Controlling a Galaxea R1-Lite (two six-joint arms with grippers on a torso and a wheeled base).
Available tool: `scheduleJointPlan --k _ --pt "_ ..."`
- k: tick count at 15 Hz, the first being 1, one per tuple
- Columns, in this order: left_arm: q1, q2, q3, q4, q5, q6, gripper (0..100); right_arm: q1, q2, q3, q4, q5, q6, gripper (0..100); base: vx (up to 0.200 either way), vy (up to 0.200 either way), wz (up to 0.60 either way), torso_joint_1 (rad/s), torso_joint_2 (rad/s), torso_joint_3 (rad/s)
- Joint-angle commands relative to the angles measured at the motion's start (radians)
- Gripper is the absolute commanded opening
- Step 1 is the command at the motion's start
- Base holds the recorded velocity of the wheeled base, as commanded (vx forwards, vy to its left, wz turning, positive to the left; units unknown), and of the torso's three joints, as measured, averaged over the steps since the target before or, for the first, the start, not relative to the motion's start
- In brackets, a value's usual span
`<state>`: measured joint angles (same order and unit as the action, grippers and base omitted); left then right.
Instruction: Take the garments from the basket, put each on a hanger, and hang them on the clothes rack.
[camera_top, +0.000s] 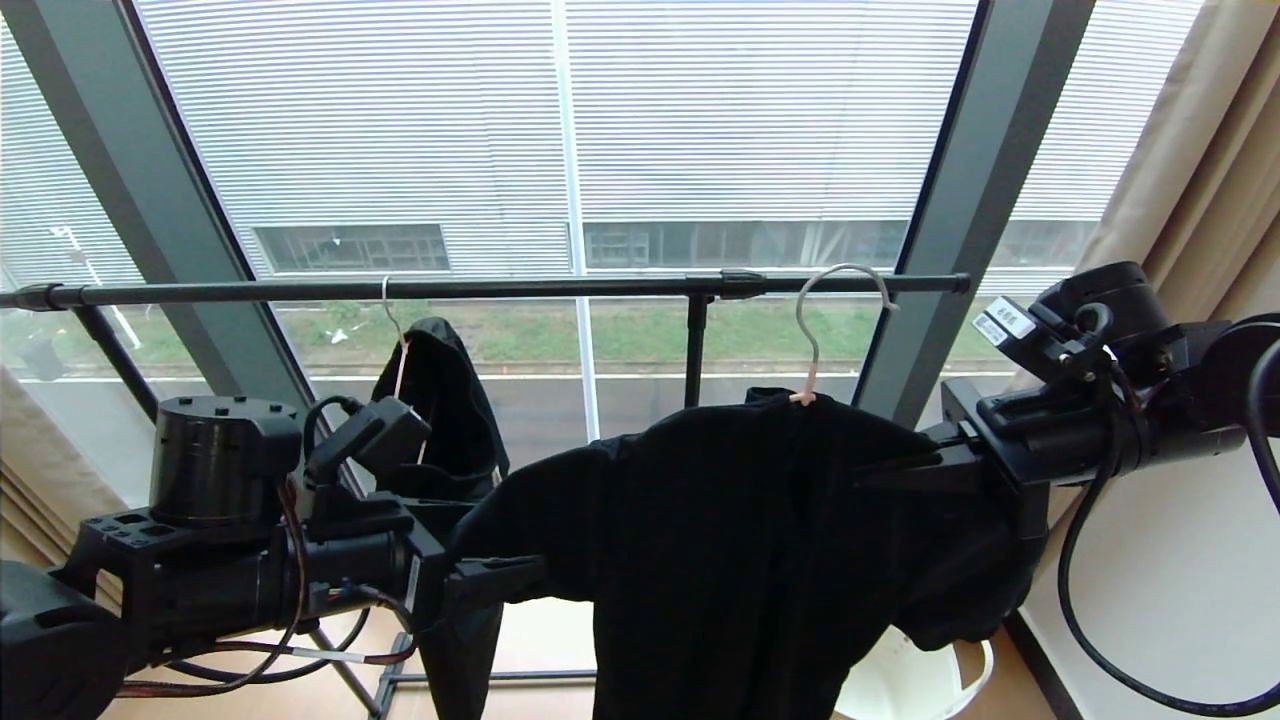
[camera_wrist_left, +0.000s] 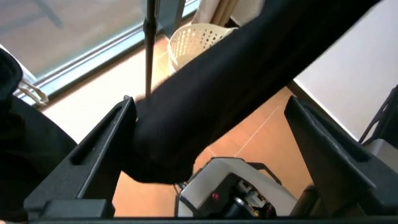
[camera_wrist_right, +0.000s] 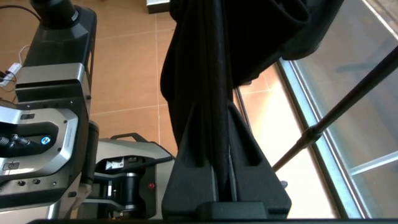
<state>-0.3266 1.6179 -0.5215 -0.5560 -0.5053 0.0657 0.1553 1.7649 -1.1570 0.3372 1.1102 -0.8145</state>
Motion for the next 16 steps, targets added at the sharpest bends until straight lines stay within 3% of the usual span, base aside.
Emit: scheduleJointPlan --k 1,4,7,11,16 --pt "0.001 0.033 0.003 -0.007 0.001 -0.001 0 0.000 -0.001 0.003 -0.004 0.000 0.000 0 0.000 0.000 0.00 0.000 0.00 0.000" --pt "0.001 0.025 0.008 -0.016 0.004 -0.001 0 -0.002 -0.001 0.005 -0.007 0.000 0.000 0 0.000 0.000 0.00 0.000 0.00 0.000" --pt "0.023 -0.007 0.044 -0.021 0.059 -0.001 0 -0.008 -0.001 0.007 -0.015 0.000 0.000 0 0.000 0.000 0.00 0.000 0.00 0.000" --pt "0.090 -0.076 0.110 -0.021 0.059 -0.003 0 -0.025 0.001 0.005 -0.023 0.000 0.000 0 0.000 0.000 0.00 0.000 0.00 0.000" --pt "0.110 -0.124 0.150 -0.021 0.059 -0.040 0 -0.031 -0.001 0.005 -0.023 0.000 0.000 0 0.000 0.000 0.00 0.000 0.00 0.000"
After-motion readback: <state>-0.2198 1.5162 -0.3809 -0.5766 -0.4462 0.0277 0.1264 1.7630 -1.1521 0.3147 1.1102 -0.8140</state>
